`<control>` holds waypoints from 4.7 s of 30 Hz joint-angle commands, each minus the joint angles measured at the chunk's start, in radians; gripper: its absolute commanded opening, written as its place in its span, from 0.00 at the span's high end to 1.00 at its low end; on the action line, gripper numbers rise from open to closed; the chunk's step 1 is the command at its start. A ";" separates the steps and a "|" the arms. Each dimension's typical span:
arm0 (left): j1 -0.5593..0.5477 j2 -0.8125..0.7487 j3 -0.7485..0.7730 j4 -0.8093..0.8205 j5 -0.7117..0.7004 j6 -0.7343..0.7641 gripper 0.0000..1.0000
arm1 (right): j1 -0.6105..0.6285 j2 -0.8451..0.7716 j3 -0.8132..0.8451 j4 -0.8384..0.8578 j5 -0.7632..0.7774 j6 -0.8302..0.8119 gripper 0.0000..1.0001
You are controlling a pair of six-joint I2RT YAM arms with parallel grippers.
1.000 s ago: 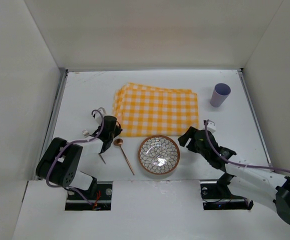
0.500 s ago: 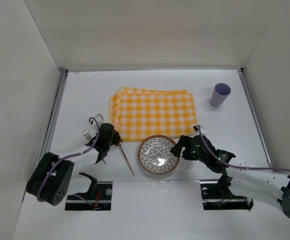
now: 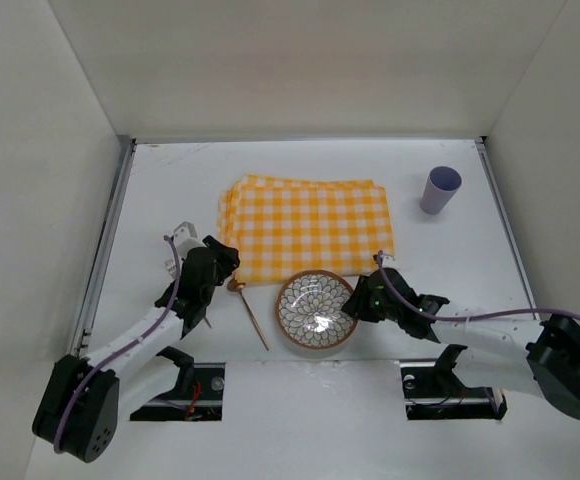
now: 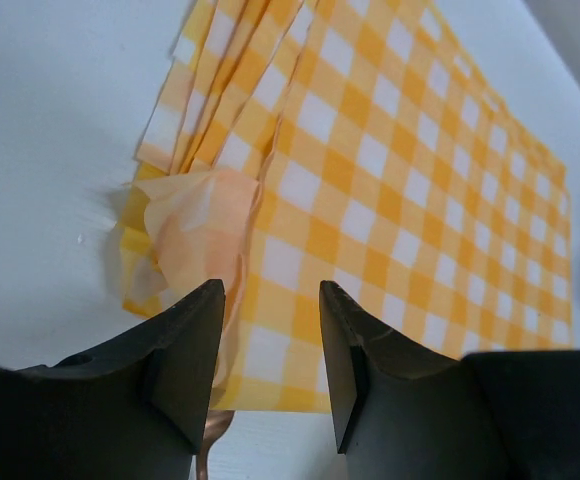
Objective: Set the dinner table for one person
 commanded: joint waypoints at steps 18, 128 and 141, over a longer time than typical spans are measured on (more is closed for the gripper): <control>0.023 -0.144 -0.018 -0.097 -0.024 0.005 0.59 | -0.180 -0.089 0.305 0.165 -0.228 -0.013 0.92; -0.531 1.014 1.217 -0.264 -0.176 0.070 0.97 | -0.563 -0.145 0.093 0.218 0.082 -0.139 0.28; -0.490 1.186 1.317 -0.267 -0.160 0.076 0.96 | -0.550 -0.124 0.096 0.229 0.097 -0.143 0.28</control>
